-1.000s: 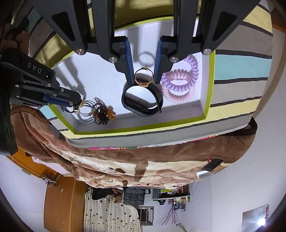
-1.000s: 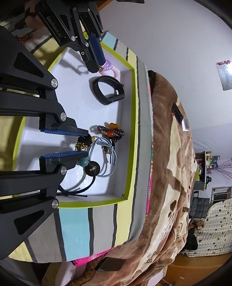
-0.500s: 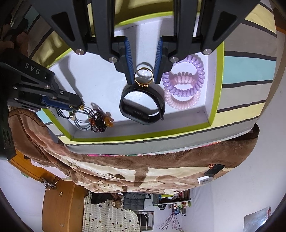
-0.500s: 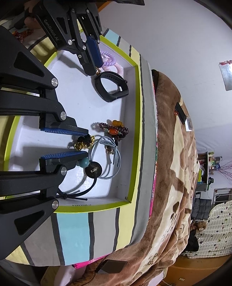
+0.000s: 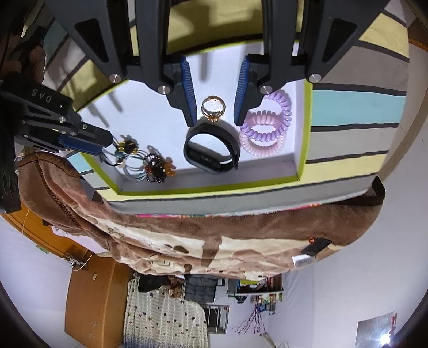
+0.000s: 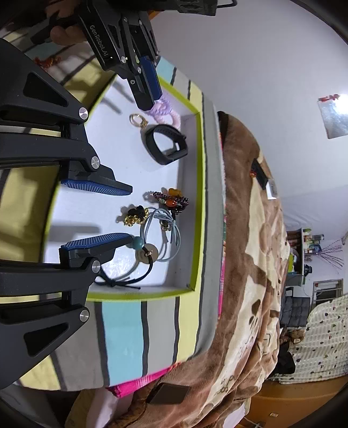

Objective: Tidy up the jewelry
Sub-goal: 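Open the left gripper to release the ring while the right gripper releases the ornament, then withdraw both grippers from the box toward the remaining jewelry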

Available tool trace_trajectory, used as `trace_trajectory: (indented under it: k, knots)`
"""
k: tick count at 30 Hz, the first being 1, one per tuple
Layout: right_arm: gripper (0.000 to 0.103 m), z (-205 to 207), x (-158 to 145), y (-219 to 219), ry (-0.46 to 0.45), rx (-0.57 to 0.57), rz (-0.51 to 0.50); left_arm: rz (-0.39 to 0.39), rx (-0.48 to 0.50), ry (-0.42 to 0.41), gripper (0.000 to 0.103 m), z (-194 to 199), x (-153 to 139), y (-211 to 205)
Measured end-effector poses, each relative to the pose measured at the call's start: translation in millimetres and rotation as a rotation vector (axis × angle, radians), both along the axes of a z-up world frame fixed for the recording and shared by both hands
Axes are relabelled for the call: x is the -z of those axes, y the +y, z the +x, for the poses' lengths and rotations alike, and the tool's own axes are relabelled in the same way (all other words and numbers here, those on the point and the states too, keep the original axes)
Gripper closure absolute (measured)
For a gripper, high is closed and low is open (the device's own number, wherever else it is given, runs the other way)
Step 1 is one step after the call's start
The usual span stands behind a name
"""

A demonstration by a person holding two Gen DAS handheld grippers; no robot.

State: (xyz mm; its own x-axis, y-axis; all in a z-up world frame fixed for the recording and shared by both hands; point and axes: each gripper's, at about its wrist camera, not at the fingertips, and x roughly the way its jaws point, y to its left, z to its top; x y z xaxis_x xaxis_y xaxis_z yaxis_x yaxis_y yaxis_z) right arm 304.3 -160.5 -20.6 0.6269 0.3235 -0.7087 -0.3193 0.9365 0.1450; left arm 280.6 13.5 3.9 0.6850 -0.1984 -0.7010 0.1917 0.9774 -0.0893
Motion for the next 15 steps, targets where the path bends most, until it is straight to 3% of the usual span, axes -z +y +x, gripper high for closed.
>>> trace_trajectory:
  k: [15]
  knots:
    - [0.073, -77.5, -31.1, -13.5, -0.094, -0.009, 0.071, -0.024, -0.016, -0.116, 0.073, -81.4, -32.9, 19.6]
